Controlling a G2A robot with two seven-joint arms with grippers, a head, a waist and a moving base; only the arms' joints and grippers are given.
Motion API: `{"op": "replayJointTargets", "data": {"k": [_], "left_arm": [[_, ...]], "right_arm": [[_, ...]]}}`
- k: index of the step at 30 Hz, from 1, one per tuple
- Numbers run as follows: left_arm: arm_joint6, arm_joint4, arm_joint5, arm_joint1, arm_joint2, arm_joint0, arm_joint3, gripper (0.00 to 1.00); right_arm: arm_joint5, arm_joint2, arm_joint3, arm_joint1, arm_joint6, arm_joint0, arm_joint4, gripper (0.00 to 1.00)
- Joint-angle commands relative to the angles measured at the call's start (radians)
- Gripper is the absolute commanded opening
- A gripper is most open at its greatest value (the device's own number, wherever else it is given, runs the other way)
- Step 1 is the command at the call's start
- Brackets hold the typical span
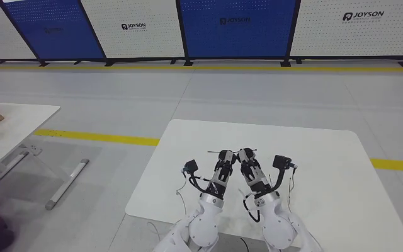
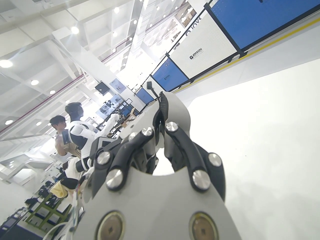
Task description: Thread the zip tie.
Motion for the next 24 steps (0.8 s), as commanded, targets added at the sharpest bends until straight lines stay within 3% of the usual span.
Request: {"op": "replayJointTargets", "data": {"k": [1,10,15,16,17,24], "left_arm": [[0.004,0.003,0.003,-0.001,-0.001,-0.001,0.004,0.0],[0.005,0.006,0.005,-0.004,-0.004,0.0,0.006,0.0],[0.0,0.008,0.003,-0.004,-0.006,0.003,0.006,0.0],[-0.001,0.006,0.002,-0.005,-0.006,0.004,0.005,0.0],[-0.001,0.006,0.001,-0.005,-0.006,0.005,0.003,0.0],[-0.003,0.001,-0.007,-0.006,-0.011,0.009,-0.006,0.0]], "right_arm": [[0.0,0.002,-0.003,0.0,-0.015,-0.002,-0.001,0.44],[0.008,0.001,-0.004,0.0,-0.049,-0.006,-0.017,0.41],[0.009,0.0,-0.005,0.0,-0.061,-0.006,-0.031,0.24],[0.01,0.0,-0.005,0.0,-0.062,-0.006,-0.031,0.17],[0.011,0.0,-0.004,0.0,-0.062,-0.006,-0.031,0.0],[0.006,-0.003,0.001,0.001,-0.054,-0.003,-0.046,0.0]]}}
